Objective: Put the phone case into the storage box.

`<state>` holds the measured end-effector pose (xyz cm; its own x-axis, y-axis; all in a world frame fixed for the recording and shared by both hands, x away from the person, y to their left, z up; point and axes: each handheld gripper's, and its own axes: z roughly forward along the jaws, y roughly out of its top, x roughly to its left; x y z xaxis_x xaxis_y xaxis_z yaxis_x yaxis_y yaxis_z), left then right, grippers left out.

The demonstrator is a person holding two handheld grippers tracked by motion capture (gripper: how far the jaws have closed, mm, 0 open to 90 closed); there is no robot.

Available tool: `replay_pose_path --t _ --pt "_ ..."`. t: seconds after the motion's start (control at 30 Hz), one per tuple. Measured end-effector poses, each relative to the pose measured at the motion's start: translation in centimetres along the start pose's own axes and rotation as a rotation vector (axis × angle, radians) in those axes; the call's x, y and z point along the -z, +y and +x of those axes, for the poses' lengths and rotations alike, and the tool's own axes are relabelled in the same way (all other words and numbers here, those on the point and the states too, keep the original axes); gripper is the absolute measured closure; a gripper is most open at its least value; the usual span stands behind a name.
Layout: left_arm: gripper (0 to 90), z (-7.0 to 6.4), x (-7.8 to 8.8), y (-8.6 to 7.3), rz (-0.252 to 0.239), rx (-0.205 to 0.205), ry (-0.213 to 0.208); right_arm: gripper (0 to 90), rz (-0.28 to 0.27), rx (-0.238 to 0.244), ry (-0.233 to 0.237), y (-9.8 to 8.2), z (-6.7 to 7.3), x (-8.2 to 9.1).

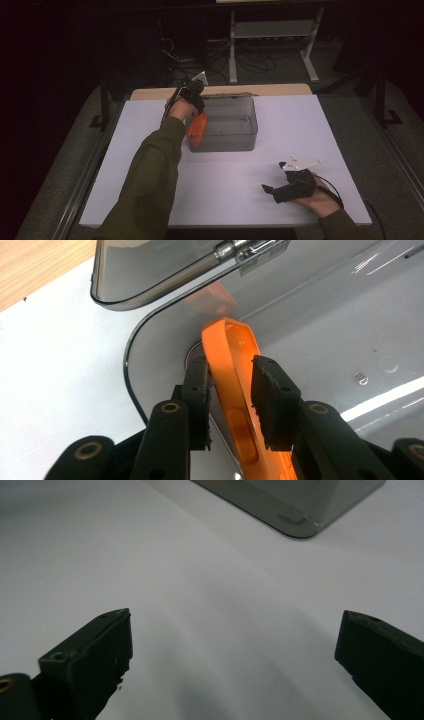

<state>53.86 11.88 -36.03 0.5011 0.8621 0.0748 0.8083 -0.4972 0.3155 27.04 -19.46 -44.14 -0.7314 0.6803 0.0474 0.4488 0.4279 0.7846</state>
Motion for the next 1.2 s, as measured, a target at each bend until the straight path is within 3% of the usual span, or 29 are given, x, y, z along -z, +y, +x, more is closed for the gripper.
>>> replay_pose_path --t 0.37,0.5,0.9,1.2 --pt "52.8 0.1 2.0 -0.1 -0.090 -0.022 -0.024 1.5 0.002 0.000 -0.001 0.0 0.0 0.0" --pt "46.1 0.3 2.9 -0.6 -0.118 -0.057 -0.066 1.5 0.002 0.004 -0.002 0.0 0.0 0.0" --pt "35.8 0.1 5.5 -2.1 -0.230 -0.153 -0.245 1.5 0.002 0.007 -0.001 0.0 -0.1 -0.1" --pt "28.3 0.1 6.4 -3.6 -0.306 -0.210 -0.297 1.5 0.005 0.007 -0.003 0.0 -0.1 -0.2"
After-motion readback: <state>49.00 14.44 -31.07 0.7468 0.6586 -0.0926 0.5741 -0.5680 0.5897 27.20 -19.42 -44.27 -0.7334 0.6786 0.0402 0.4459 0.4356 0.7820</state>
